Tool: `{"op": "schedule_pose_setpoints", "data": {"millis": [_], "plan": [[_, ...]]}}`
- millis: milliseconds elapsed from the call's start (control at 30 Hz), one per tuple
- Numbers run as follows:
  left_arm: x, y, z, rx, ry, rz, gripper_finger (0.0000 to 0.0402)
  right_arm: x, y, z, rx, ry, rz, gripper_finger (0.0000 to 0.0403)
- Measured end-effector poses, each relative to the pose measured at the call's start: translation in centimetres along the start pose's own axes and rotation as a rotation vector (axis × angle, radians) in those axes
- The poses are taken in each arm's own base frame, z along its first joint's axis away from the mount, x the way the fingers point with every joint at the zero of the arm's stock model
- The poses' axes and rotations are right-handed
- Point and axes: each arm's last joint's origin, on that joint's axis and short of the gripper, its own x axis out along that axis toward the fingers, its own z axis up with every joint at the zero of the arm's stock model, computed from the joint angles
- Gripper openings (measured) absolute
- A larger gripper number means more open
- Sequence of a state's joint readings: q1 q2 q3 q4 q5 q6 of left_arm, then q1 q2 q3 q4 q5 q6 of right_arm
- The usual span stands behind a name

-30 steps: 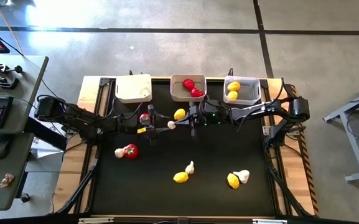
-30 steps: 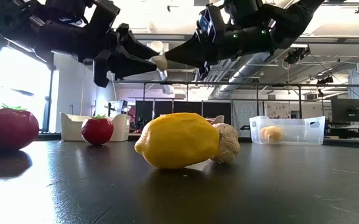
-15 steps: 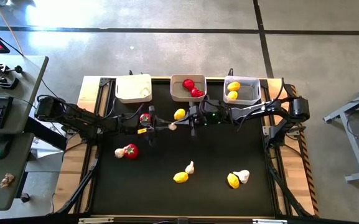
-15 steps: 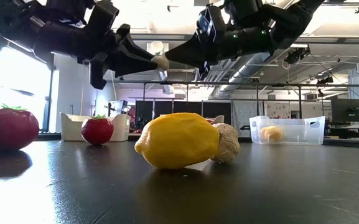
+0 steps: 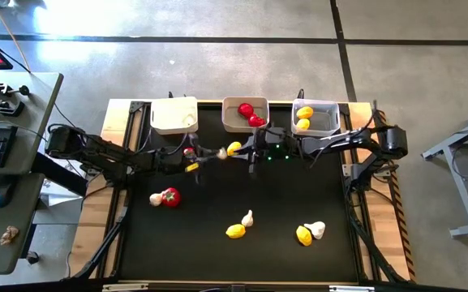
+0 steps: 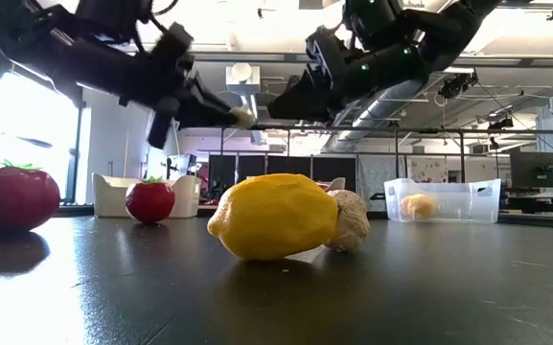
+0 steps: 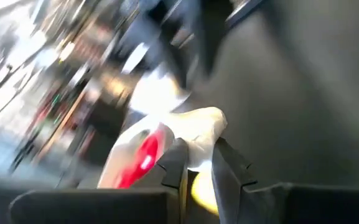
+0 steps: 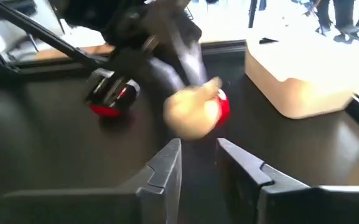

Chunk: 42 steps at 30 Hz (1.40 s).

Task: Sort produce into baskets
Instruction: Put the top garlic into the white bin

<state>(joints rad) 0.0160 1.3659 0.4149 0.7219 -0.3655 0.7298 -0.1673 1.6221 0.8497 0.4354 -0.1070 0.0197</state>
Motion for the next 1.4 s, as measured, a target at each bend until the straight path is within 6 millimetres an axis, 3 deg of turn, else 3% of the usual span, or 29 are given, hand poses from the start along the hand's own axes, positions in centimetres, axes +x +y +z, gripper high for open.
{"op": "schedule_pose_setpoints", "data": {"millis": [167, 433, 800, 1067, 1400], "plan": [[0.3, 1.4, -2.0, -0.157, 0.205, 0.155, 0.0033, -1.2, -1.2, 0.3, 0.018, 0.056, -0.039, 0.0087], [0.0, 3.7, -5.3, -0.413, 0.508, 0.379, 0.0033, -1.3, -1.7, 0.0, 0.029, 0.084, -0.054, 0.0046], [-1.8, 6.3, -7.6, -0.583, 0.674, 0.584, 0.0033, -1.2, -0.8, -0.1, 0.024, 0.102, -0.064, 0.0006], [-2.0, 7.3, -11.5, -0.739, 0.745, 0.494, 0.0039, -1.2, -0.6, -0.3, 0.022, 0.121, -0.075, 0.0002], [-2.0, 7.4, -11.9, -0.733, 0.749, 0.458, 0.0124, -1.2, -0.6, -0.5, 0.042, 0.139, -0.077, 0.0002]]}}
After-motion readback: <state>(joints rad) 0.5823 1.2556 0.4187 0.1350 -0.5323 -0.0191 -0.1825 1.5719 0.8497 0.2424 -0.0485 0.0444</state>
